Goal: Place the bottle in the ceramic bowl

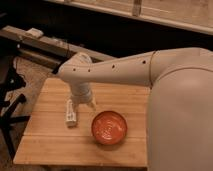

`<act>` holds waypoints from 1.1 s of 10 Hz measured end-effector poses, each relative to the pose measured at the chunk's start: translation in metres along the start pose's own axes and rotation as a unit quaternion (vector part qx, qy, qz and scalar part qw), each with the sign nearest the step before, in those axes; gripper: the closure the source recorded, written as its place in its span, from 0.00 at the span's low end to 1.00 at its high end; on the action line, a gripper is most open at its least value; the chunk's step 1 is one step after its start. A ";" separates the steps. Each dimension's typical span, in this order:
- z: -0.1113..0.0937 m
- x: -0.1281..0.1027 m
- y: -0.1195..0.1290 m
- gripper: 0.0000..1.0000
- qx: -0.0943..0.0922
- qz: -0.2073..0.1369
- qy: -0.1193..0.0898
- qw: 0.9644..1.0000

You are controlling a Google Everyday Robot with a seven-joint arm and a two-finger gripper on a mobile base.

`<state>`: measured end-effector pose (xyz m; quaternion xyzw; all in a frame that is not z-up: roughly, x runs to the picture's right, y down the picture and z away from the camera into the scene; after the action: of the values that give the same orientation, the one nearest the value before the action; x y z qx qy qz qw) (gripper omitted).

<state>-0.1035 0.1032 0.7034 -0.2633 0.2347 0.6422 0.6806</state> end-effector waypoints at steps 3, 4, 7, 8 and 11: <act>0.003 -0.004 0.001 0.35 0.000 -0.008 0.004 1.000; 0.006 -0.009 0.008 0.35 -0.002 -0.017 0.006 1.000; 0.022 -0.043 0.050 0.35 -0.014 -0.047 0.001 0.999; 0.029 -0.050 0.063 0.35 -0.016 -0.056 0.002 0.998; 0.068 -0.085 0.103 0.35 -0.025 -0.089 0.010 0.996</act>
<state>-0.2135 0.0883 0.8046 -0.3065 0.2005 0.5820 0.7261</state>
